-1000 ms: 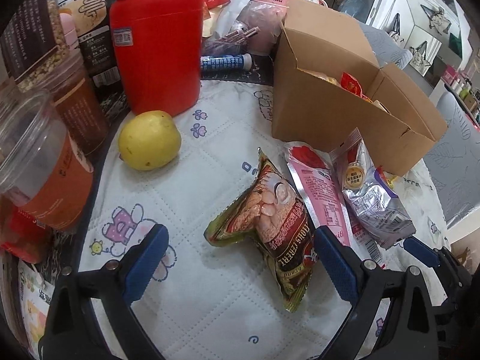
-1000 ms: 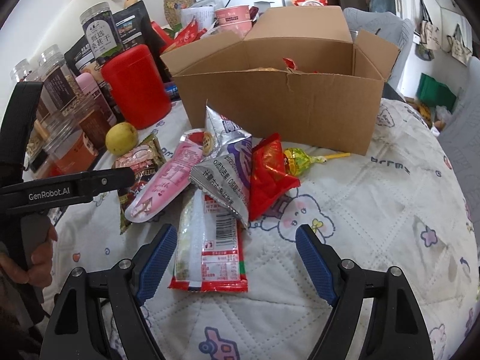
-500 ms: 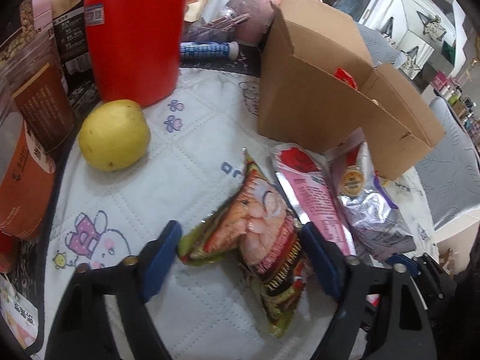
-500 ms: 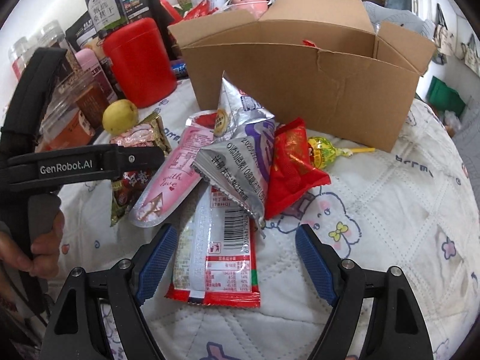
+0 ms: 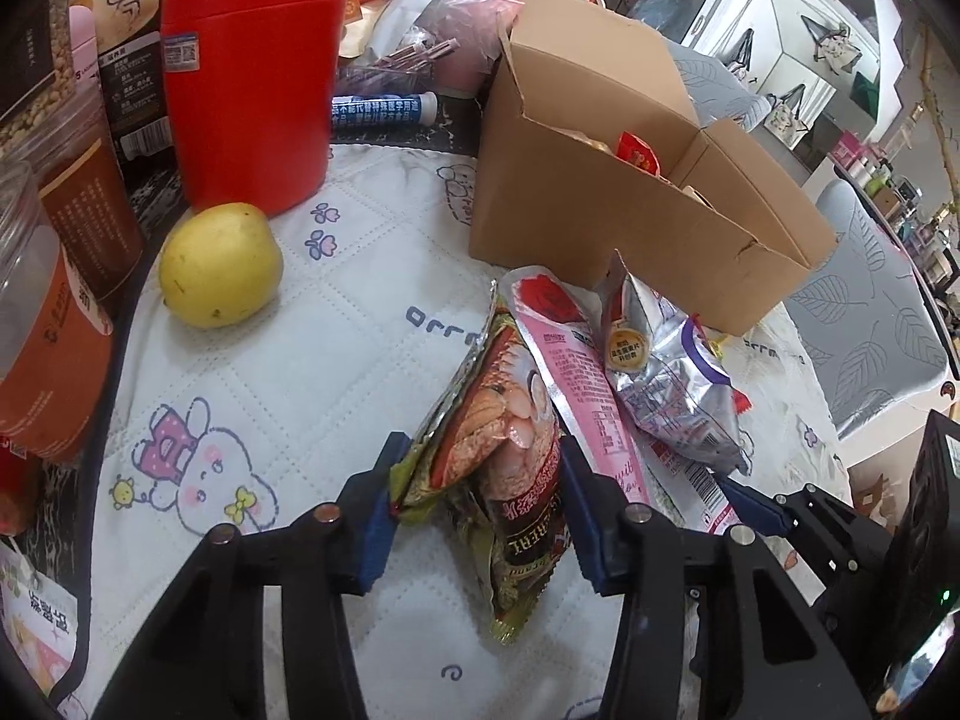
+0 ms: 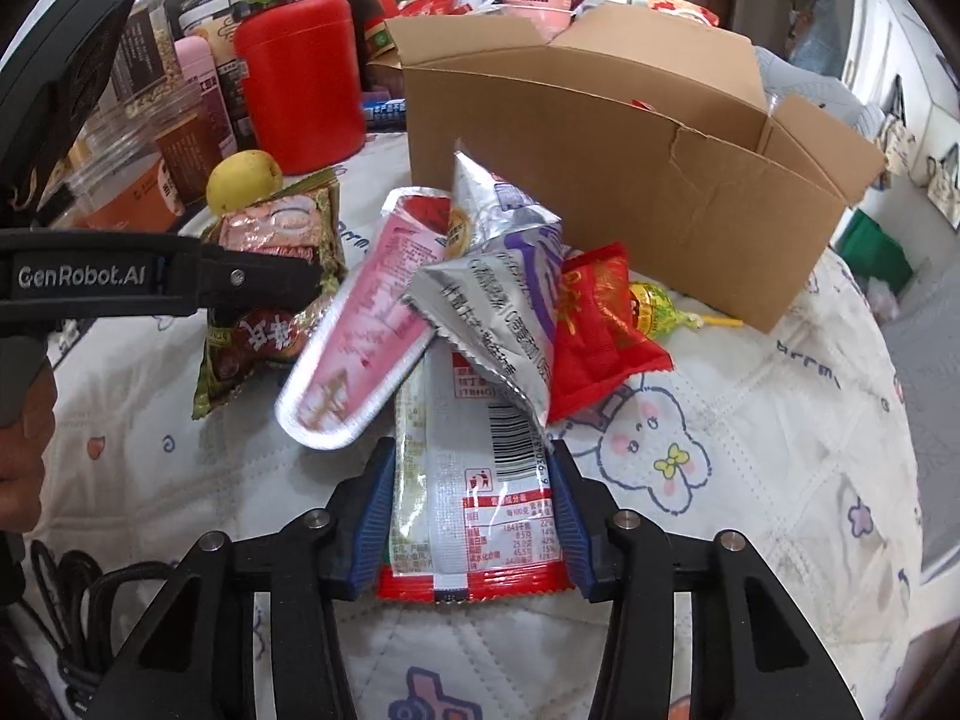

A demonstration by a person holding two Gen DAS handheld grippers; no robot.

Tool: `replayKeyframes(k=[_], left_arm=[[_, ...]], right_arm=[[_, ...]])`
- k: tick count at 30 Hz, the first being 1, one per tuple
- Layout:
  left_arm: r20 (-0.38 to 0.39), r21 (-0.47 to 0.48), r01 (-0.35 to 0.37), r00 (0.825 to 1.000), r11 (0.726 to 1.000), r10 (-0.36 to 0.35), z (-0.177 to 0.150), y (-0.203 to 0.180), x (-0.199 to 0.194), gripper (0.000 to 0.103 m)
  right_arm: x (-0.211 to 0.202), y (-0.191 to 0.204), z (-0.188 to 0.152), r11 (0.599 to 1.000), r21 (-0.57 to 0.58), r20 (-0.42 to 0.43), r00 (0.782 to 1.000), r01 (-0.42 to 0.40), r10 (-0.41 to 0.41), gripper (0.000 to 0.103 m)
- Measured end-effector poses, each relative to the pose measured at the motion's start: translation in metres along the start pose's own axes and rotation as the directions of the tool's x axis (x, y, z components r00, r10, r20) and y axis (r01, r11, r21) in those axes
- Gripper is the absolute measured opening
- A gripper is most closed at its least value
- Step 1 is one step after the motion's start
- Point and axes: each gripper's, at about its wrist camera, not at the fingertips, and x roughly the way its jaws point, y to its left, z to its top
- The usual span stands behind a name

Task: Organize snacks
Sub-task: 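Grasp the brown cereal bag with the left tool, the red-and-white strip packet with the right, then carry the cereal bag and strip packet to the box with both tools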

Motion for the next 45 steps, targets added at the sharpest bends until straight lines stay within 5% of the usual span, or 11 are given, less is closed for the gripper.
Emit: replayKeyframes(k=[23,28,34,36,45], left_arm=[[-0.058,0.129,-0.001,0.998,0.992,0.008,-0.059,-0.037,-0.039,0.045],[-0.096,0.186,-0.062,0.992,0.981,0.081,-0.061,-0.046,-0.025,0.056],[-0.16,0.226,-0.04,0.984,0.973,0.078,-0.061,-0.05,-0.003,0.067],[-0.153,0.253,-0.049,0.984,0.966,0.09,-0.061,-0.054,0.001,0.075],[-0.123,0.331,-0.093,0.982,0.939,0.14,-0.063,-0.059,0.009,0.084]], right_arm=[[-0.059,-0.011,-0.065,0.997,0.067,-0.006,0.999,-0.033,0.034,0.047],[-0.059,-0.014,-0.068,0.998,0.062,-0.015,1.0,-0.006,0.007,0.048],[-0.053,-0.016,-0.067,0.998,0.067,-0.01,1.0,-0.021,0.021,0.057],[-0.051,-0.016,-0.065,0.998,0.062,-0.009,1.0,-0.023,0.023,0.057],[-0.041,-0.016,-0.054,0.998,0.053,-0.022,0.999,-0.039,0.04,0.078]])
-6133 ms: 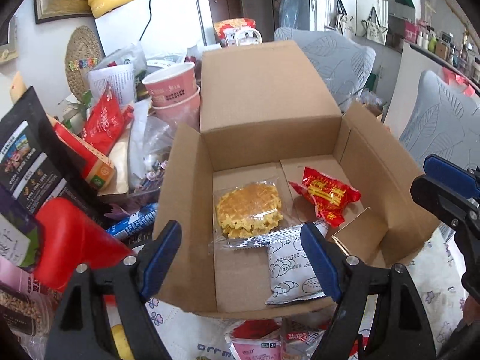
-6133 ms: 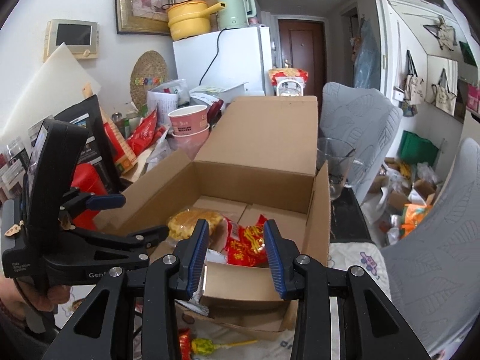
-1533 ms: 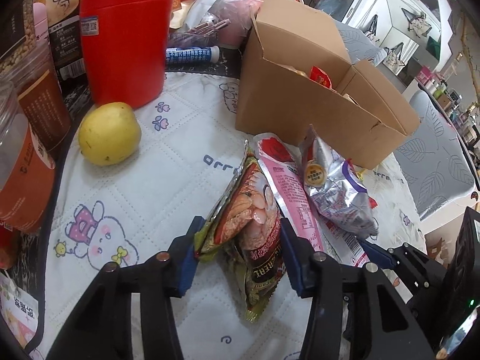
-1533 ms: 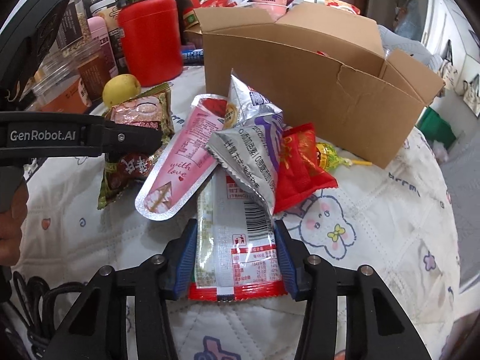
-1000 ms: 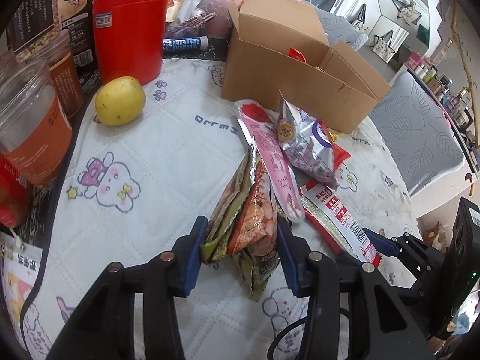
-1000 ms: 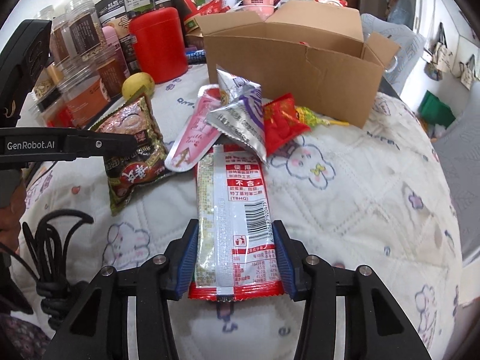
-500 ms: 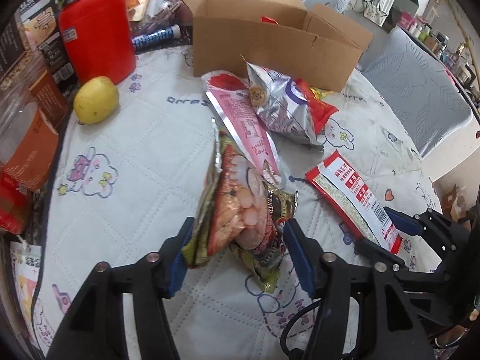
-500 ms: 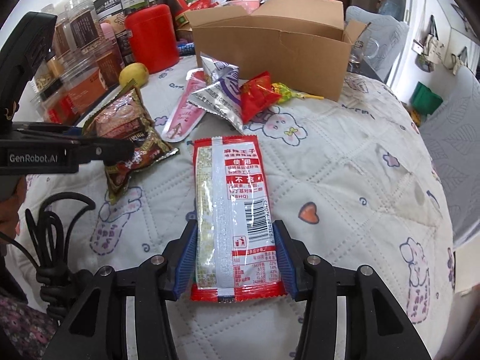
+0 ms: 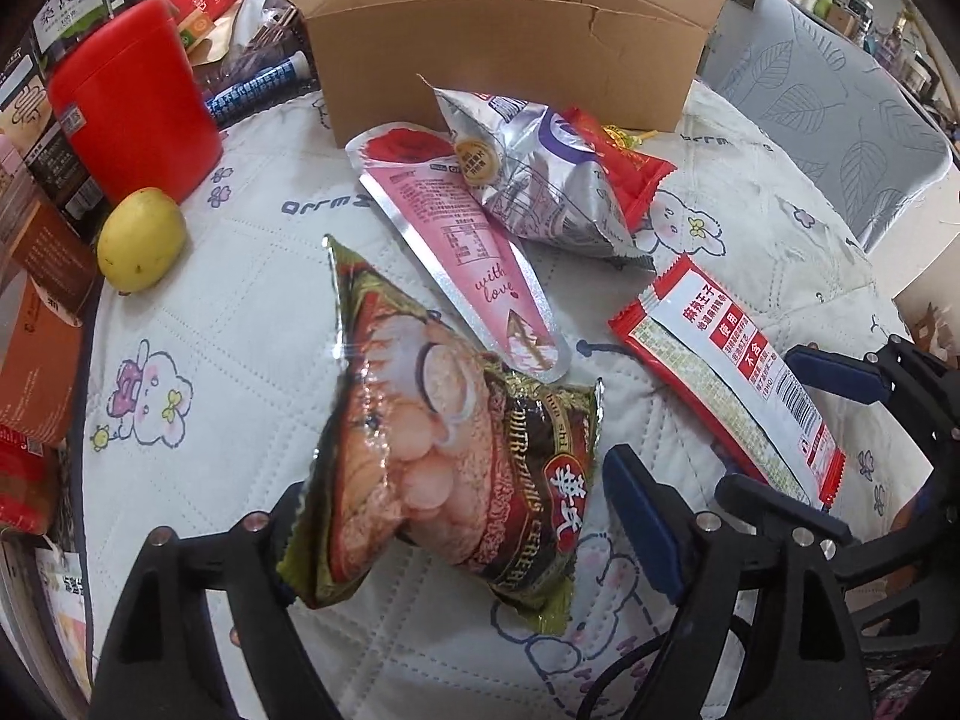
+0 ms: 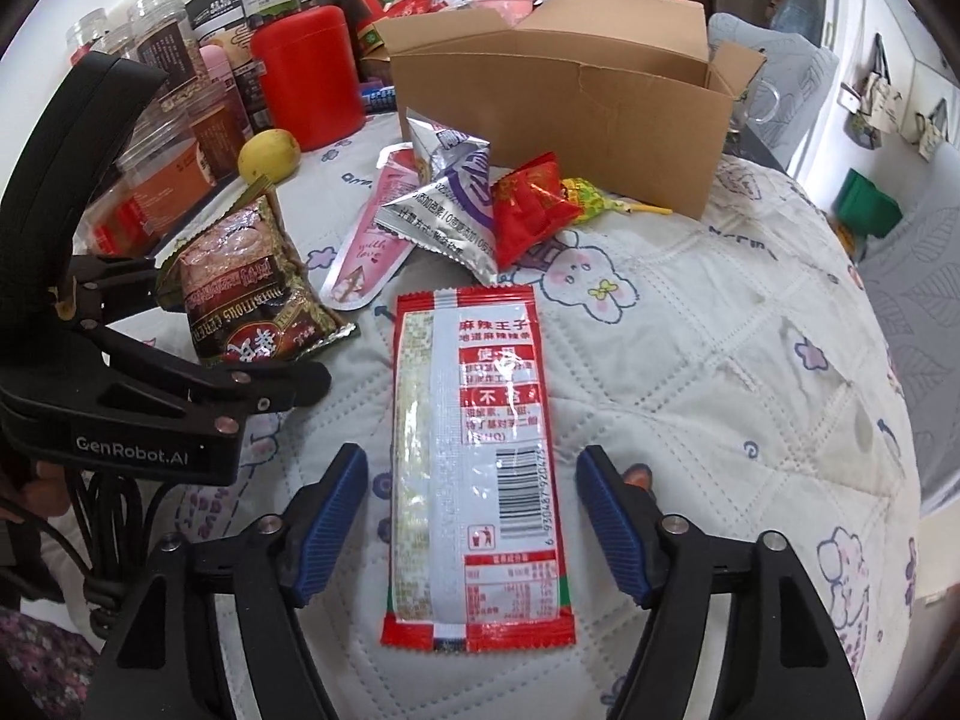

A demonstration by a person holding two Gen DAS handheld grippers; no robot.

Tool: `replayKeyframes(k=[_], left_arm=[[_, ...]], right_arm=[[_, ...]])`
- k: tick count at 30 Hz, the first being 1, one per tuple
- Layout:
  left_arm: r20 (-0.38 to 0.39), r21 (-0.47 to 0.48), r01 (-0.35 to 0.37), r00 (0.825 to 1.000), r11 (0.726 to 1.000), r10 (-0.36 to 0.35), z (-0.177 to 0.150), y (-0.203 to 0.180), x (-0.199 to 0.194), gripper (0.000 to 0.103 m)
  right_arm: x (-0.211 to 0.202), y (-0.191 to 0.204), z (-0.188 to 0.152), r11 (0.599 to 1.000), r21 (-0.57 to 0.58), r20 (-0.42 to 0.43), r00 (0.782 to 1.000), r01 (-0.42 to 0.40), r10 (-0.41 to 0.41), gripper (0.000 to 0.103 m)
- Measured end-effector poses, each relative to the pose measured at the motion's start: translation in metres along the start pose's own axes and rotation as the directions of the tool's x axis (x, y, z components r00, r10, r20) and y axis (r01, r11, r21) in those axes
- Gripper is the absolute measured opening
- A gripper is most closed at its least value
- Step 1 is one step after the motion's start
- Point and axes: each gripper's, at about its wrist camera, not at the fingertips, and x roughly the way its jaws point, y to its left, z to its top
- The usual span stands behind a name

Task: Organize snacks
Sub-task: 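Carry the cereal bag and strip packet to the box with both tools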

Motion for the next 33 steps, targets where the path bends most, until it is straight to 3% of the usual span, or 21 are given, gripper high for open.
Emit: replayKeyframes(k=[7,9,10,12,14,19,33], left_arm=[[0.011,0.013,-0.007,1.0,1.0,0.007,0.001,-0.001,0.001,0.084],[0.018,0.009,-0.011,1.0,1.0,0.011,0.001,-0.003,0.002,0.08],[0.023,0.004,-0.008,1.0,1.0,0.008,0.001,-0.002,0.001,0.077],[0.029,-0.02,0.008,1.0,1.0,-0.007,-0.001,0.003,-0.003,0.068],[0.032,-0.058,0.028,0.999,0.998,-0.026,-0.001,0.01,-0.005,0.065],[0.077,-0.07,-0.023,0.997,0.997,0.028,-0.007,0.01,-0.018,0.063],[0.137,-0.09,0.046,0.99,0.995,-0.034,-0.021,-0.001,-0.049,0.063]], right_arm=[[0.007,0.001,0.006,1.0,-0.011,-0.003,1.0,0.016,-0.016,0.079],[0.01,0.004,0.006,0.999,-0.042,-0.001,0.999,0.033,-0.033,0.077],[0.01,0.005,0.005,0.998,-0.053,0.001,0.999,0.045,-0.045,0.073],[0.009,0.003,0.005,0.997,-0.051,0.017,0.998,0.064,-0.063,0.05],[0.007,-0.001,0.005,0.997,-0.033,0.023,0.998,0.065,-0.064,0.046],[0.003,-0.003,0.001,0.999,0.001,0.035,0.999,0.037,-0.037,0.045],[-0.025,-0.002,-0.017,0.999,0.053,0.074,0.997,-0.005,0.001,0.045]])
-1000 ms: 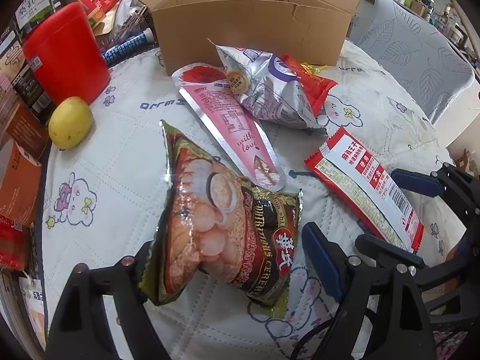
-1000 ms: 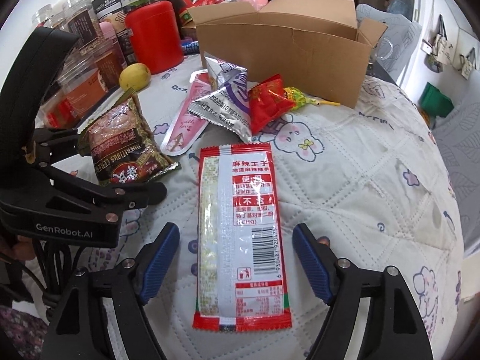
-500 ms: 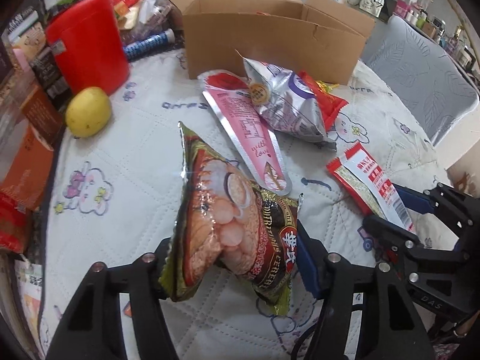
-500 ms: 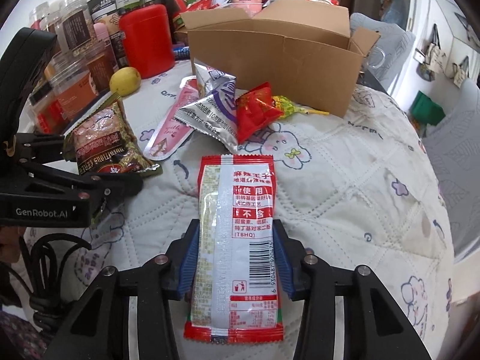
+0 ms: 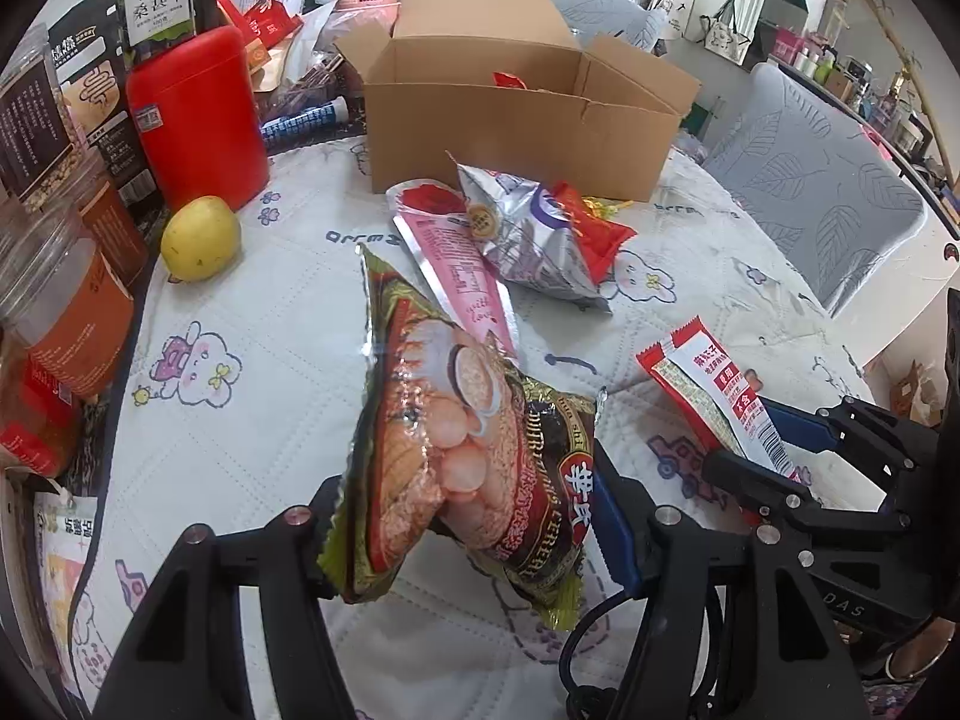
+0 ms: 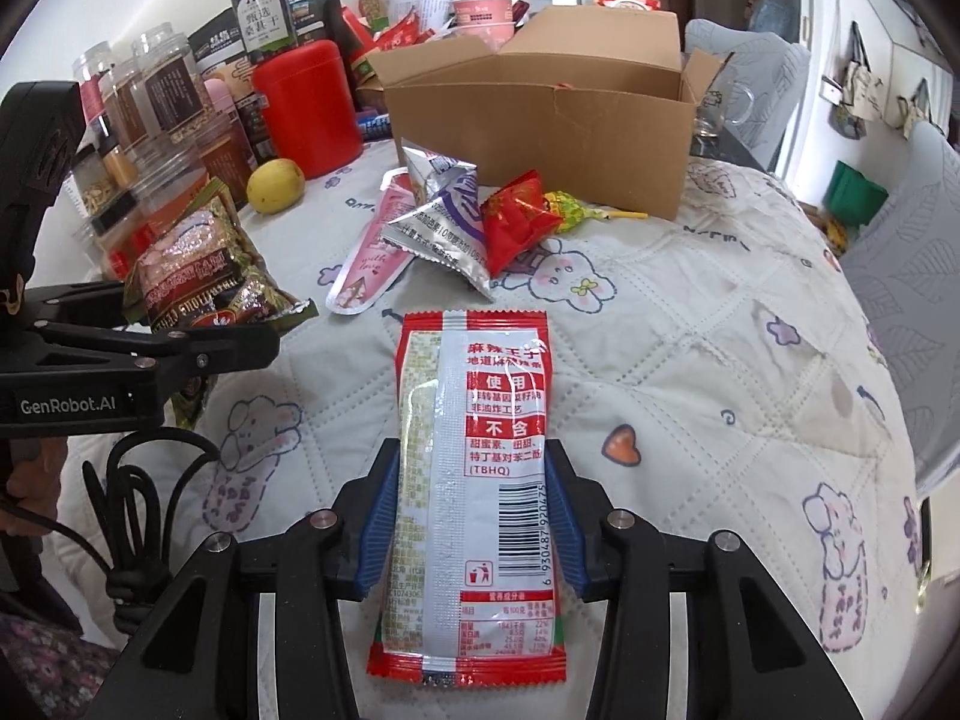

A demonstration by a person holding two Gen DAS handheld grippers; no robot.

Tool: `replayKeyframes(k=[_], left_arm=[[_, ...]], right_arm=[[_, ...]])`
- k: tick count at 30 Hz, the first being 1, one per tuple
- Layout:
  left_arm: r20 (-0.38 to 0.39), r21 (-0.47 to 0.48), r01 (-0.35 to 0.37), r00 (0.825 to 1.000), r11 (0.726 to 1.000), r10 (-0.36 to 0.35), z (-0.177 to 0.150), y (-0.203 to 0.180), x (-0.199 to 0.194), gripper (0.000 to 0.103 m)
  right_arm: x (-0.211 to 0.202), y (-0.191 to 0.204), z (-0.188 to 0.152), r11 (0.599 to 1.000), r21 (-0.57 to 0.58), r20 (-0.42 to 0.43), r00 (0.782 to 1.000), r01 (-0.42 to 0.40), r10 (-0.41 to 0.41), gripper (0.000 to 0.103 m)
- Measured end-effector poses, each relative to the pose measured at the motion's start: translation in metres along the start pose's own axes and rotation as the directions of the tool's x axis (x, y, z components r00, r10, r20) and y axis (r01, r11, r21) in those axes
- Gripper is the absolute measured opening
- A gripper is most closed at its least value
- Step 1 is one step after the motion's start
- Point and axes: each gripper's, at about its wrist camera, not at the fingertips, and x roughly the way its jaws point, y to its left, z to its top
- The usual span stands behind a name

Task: Organize snacks
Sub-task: 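Carry the cereal bag and strip packet to the box with both tools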

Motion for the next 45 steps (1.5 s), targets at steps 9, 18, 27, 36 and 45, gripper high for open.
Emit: replayKeyframes(k=[9,18,27,36,45], left_arm=[[0.062,0.02,0.041,0.997,0.999,-0.042,-0.005,-0.019,-0.024,0.063],[0.121,0.072,0.107,0.986,0.992,-0.115,-0.004,-0.044,-0.048,0.063],[0.211,0.084,0.134,0.966,0.987,-0.15,0.02,-0.052,-0.07,0.063],[0.29,0.092,0.133,0.945,0.987,-0.155,0.058,-0.055,-0.08,0.063],[0.326,0.085,0.141,0.931,0.986,-0.161,0.102,-0.047,-0.073,0.063]], right_arm=[[-0.036,-0.002,-0.011,0.999,0.037,0.081,0.997,0.013,-0.016,0.045],[-0.069,-0.002,-0.016,0.998,0.062,0.154,0.988,0.005,-0.014,0.045],[-0.098,-0.008,0.002,0.998,0.052,0.239,0.971,0.016,-0.028,0.045],[-0.109,-0.019,0.034,0.999,0.026,0.292,0.956,0.022,-0.029,0.045],[-0.101,-0.036,0.074,1.0,0.02,0.323,0.946,0.011,-0.017,0.045]])
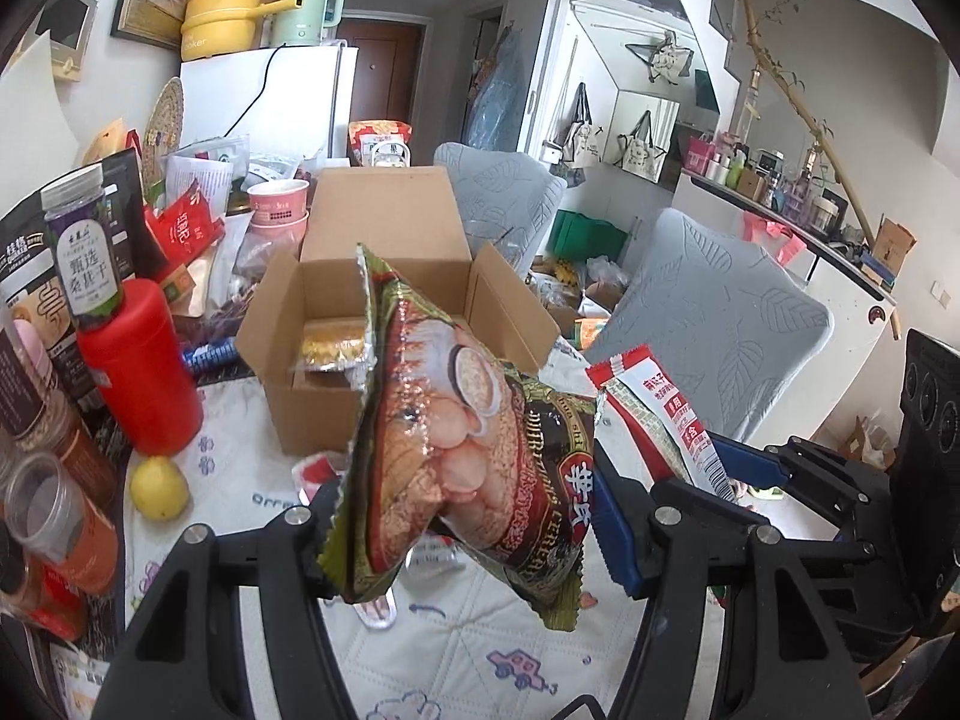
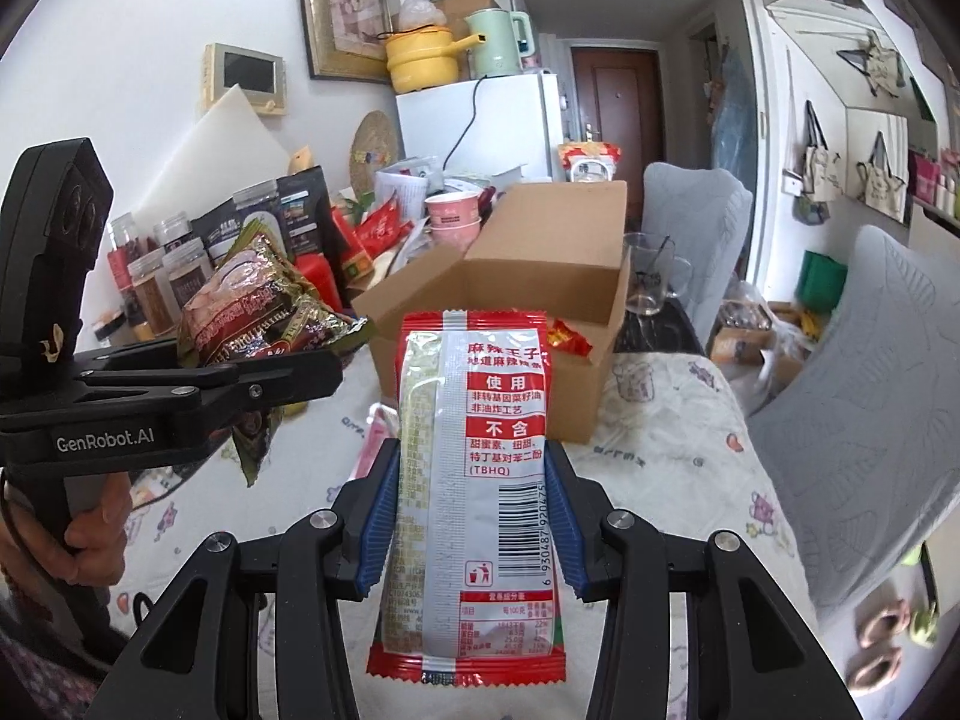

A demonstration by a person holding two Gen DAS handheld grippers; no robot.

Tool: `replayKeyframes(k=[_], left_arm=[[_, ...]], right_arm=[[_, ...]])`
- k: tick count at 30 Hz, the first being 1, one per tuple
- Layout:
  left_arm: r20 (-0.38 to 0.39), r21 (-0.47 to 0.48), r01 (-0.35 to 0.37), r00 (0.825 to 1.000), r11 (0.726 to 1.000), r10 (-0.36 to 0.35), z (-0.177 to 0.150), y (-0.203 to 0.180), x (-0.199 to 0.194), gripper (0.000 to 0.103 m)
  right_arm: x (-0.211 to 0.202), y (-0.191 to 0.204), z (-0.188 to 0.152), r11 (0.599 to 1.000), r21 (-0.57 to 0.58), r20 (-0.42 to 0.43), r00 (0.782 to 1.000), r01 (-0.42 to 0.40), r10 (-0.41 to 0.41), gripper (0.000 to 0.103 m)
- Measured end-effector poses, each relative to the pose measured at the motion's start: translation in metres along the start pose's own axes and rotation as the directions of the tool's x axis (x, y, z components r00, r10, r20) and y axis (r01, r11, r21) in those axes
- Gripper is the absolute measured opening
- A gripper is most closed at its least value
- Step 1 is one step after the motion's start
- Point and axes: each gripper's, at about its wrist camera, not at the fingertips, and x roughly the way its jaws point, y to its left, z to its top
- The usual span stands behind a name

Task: Organize snacks
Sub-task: 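Carry the cereal bag and strip packet to the box with both tools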

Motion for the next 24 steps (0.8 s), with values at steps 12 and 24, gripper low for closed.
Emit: replayKeyframes(k=[12,24], left_arm=[[0.064,0.007,-0.024,0.998,1.0,0.023,0.057,0.018,0.028,0.063],[0.099,0.019,-0.04,0.994,0.999,0.038,0.11,0.028,0.07,0.063]], right_arm=[[0.032,-0.017,0.058,0.999,-0.05,0.055,0.998,0.015,-0.012,0.045],[0.072,-0.033,0.113,0.995,-0.089,0.106,0.994,0.033,-0.024,0.045]])
